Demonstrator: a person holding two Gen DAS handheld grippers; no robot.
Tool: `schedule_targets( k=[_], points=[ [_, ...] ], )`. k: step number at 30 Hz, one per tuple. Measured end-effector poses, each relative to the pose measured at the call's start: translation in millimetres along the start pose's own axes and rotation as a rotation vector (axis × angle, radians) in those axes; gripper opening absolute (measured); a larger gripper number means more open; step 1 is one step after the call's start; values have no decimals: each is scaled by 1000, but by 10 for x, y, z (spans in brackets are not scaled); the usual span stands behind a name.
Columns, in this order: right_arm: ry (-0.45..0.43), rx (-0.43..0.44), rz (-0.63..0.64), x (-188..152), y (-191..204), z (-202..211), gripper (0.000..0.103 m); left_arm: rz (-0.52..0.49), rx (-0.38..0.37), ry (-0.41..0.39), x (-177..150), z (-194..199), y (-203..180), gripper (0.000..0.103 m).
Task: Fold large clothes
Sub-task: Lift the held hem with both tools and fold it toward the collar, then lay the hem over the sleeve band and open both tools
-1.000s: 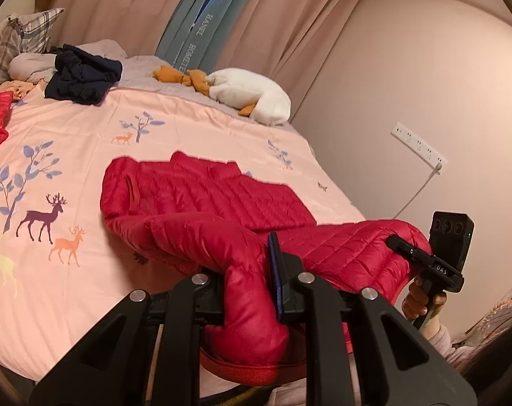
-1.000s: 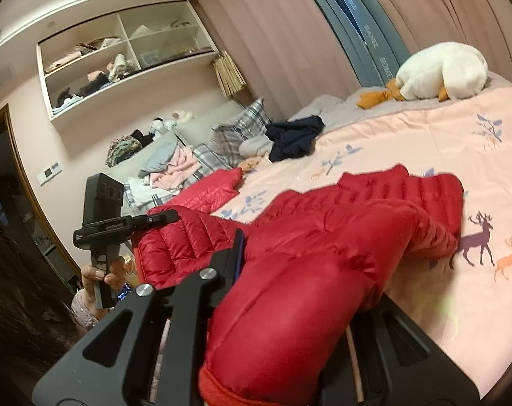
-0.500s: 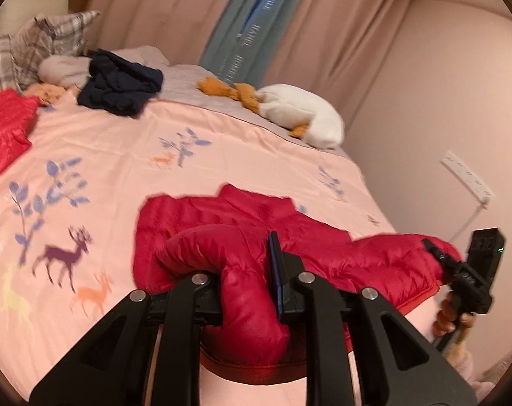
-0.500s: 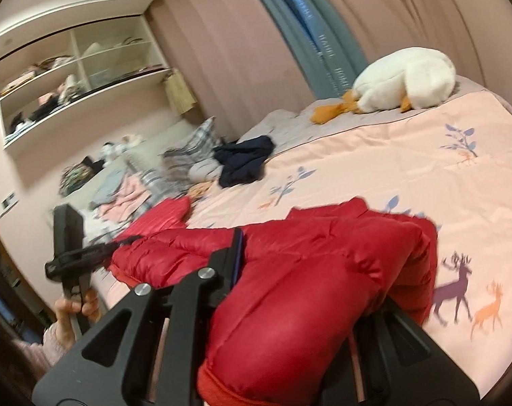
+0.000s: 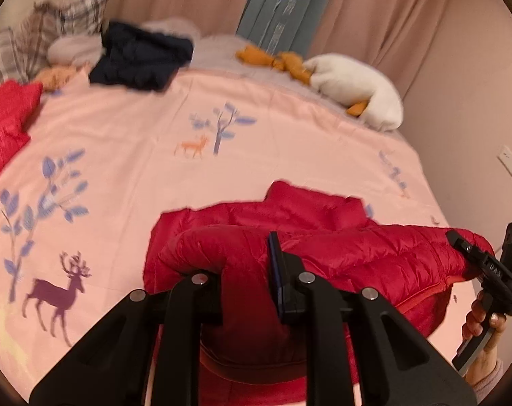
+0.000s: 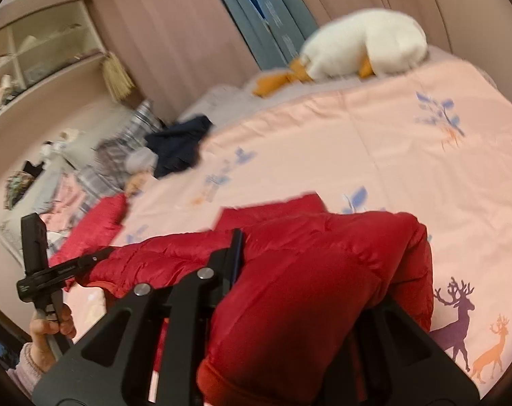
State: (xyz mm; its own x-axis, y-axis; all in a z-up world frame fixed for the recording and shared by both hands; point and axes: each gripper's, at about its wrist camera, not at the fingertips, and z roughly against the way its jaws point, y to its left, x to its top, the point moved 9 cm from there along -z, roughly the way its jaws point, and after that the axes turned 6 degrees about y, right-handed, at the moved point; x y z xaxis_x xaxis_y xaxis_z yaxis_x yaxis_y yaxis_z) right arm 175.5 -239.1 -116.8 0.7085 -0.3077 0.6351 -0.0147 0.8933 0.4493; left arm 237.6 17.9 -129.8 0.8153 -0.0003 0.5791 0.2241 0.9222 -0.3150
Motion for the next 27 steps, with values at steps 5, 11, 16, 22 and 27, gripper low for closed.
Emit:
schedule_targets(
  k=[5,11,16,22,27],
  points=[
    [70,-56,-26,-50,-228,-332,18,18,24,70,35,-342,76,22],
    [114,-106,-85,59,-449,-559,17,27,56,144,291,-665,6,24],
    [132,-133,-159,59,-658,-780,18,-4,125,182,369,-995,-37,24],
    [157,-97,-222,53,-831,-951,17,-8,138,219,332,-1230,-5,24],
    [140,-111,-212,17,-856,-1019,18,-40,163,205,318,-1324,-24,25]
  ],
)
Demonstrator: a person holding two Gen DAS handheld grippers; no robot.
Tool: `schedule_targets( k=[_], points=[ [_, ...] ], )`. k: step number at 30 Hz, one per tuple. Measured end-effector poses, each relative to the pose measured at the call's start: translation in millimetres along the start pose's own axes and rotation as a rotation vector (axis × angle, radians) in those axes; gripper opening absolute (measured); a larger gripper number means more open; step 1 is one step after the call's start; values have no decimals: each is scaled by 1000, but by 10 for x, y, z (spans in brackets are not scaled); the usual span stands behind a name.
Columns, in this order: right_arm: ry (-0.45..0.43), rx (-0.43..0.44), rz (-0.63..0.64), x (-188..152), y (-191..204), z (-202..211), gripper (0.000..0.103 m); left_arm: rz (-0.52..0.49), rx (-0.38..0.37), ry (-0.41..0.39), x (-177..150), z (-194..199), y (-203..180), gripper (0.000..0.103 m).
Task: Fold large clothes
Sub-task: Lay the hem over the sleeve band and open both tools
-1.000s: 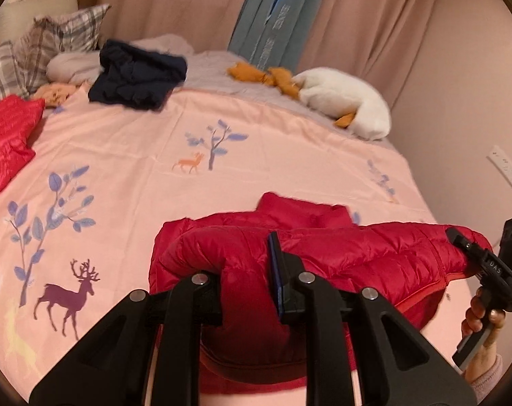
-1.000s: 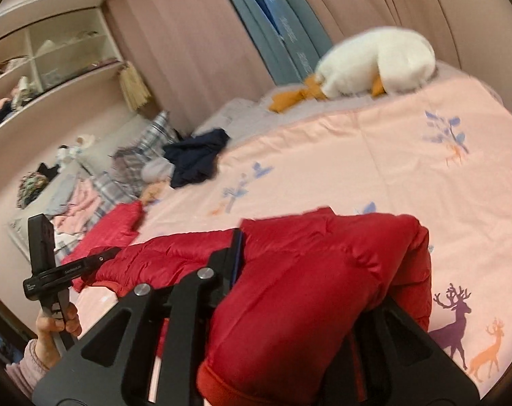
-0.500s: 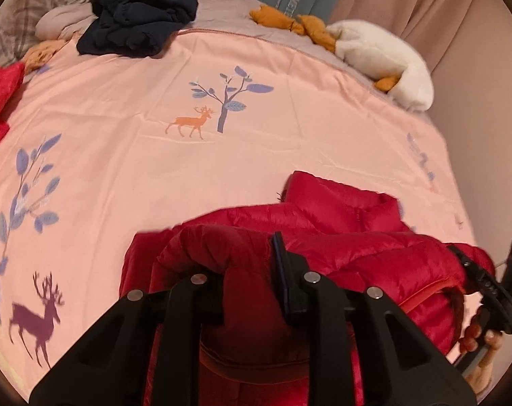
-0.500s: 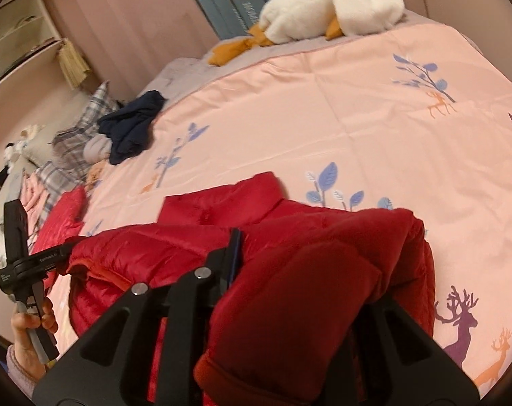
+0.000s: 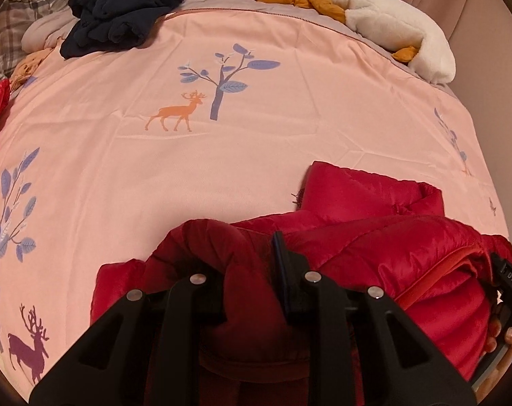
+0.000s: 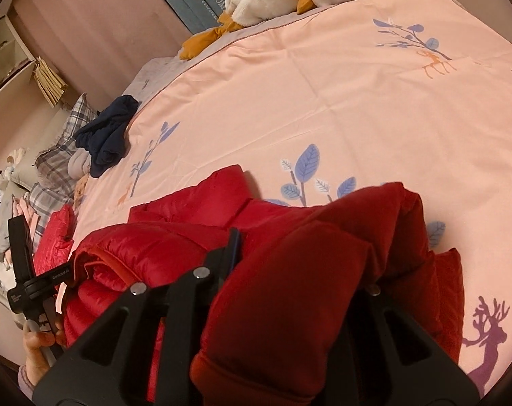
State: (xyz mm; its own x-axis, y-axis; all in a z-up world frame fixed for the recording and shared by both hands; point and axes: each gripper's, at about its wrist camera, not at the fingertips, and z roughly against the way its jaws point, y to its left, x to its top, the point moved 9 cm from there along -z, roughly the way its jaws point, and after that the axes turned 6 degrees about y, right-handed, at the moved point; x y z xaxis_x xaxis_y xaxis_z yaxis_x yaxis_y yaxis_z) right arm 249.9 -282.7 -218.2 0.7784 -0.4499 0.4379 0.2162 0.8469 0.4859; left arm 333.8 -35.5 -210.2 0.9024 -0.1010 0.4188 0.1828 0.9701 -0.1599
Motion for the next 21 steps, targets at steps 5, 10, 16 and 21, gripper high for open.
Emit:
schedule_targets(
  k=[5,10,16,21],
  points=[
    [-4,2,-16,-15,-19,-33,18,-28,32,-49,-7,-63,-31,25],
    [6,8,-15,-13,-9,-62,21,-23,21,-69,-18,-74,-18,25],
    [9,30,-37,-3,2,-23,23,-8,10,-89,-13,-49,-18,25],
    [4,69,-73,30,32,72,32,49,-62,-139,2,93,40,28]
  ],
)
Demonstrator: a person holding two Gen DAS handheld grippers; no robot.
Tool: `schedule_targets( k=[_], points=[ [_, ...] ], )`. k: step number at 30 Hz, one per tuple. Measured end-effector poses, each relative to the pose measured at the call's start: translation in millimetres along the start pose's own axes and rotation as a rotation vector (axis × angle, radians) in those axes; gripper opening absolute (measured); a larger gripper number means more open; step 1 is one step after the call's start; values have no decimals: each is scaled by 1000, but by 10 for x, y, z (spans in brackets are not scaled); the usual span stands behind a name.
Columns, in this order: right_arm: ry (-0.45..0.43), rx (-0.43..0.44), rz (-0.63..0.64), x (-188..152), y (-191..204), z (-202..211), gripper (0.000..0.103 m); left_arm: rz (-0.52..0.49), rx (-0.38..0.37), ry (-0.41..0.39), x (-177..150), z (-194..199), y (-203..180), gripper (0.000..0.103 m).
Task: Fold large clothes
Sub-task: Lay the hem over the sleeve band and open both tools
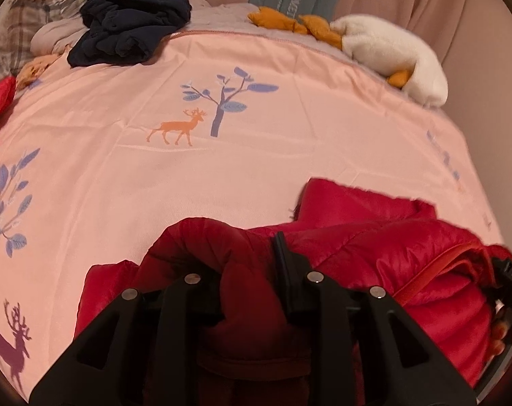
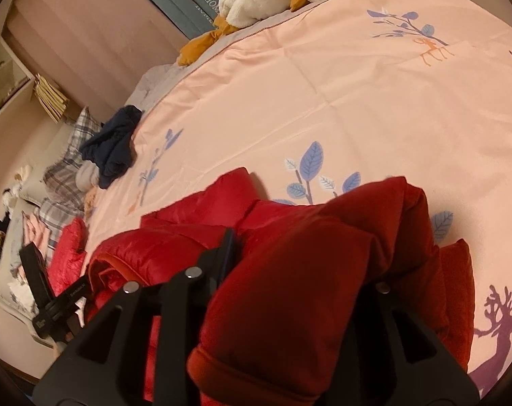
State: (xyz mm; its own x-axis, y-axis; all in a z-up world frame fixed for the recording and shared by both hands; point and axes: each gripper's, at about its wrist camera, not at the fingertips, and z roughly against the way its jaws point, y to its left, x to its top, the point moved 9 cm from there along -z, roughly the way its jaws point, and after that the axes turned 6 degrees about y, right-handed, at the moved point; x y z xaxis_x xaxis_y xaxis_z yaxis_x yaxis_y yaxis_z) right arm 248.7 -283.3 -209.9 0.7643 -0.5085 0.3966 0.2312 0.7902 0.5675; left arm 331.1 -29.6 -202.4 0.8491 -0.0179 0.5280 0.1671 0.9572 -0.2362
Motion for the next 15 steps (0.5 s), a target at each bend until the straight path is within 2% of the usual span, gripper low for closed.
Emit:
schedule_targets(
  k=[2,6,7,9,11,15],
  points=[
    [-5,24,-14,10,9,41,38,20,-24,-16,16,56,16,32],
    [-12,45,-30,29,22,104,42,46,-53,-56,58,206,17,37],
    [-15,52,-36,31,28,122,44,52,-63,-66,68,247,10,42],
    [-32,96,-54,60,62,187,63,73,-110,-95,106,366,-9,52],
    [-66,109,-62,117,87,293,72,101,-151,-123,151,485,0,71],
    [-100,74,-44,194,96,450,77,154,-175,-172,255,691,104,77]
  ],
)
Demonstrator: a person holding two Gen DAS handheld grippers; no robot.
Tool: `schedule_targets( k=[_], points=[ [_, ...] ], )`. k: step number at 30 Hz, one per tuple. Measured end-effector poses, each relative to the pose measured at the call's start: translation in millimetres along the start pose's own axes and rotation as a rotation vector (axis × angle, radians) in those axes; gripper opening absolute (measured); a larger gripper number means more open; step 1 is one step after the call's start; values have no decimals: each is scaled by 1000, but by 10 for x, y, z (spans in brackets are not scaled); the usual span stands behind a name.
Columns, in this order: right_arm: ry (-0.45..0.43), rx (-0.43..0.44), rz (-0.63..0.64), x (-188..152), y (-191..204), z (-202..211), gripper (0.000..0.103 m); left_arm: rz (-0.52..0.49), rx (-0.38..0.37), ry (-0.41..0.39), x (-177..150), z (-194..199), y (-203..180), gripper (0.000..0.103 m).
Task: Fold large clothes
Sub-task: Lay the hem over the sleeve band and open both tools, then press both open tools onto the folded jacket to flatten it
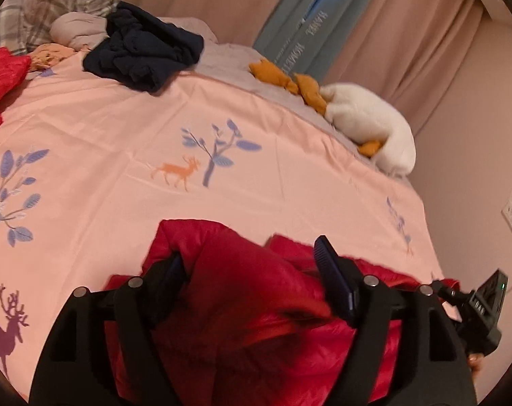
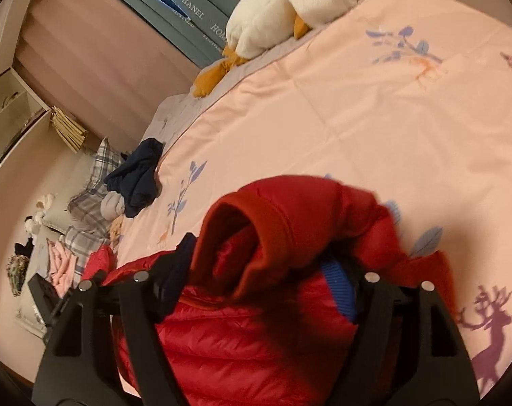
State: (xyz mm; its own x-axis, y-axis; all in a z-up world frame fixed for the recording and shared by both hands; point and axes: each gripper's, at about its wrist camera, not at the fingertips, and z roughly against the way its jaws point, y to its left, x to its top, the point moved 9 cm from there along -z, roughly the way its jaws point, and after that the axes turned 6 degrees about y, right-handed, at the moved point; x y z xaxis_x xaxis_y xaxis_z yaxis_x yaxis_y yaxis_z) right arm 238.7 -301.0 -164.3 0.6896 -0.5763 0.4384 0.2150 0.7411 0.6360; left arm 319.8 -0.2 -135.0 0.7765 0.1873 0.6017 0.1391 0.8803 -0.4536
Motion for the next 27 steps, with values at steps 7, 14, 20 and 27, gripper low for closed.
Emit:
schedule_targets(
  k=[7,14,20,27],
  points=[
    [-122,-103,105,140,67,357,80,53,95,-138,301,408,288,98],
    [-76,-254,347,-30,380,129,80,-174,146,-35,108,145,-155,98],
    [-2,-332,384,-169,342,-374,80,-225,224,88,-198,-377,-210,98],
    [87,-357,340,-305,31,-721,80,-231,274,165,-436,-732,37,98]
  ],
)
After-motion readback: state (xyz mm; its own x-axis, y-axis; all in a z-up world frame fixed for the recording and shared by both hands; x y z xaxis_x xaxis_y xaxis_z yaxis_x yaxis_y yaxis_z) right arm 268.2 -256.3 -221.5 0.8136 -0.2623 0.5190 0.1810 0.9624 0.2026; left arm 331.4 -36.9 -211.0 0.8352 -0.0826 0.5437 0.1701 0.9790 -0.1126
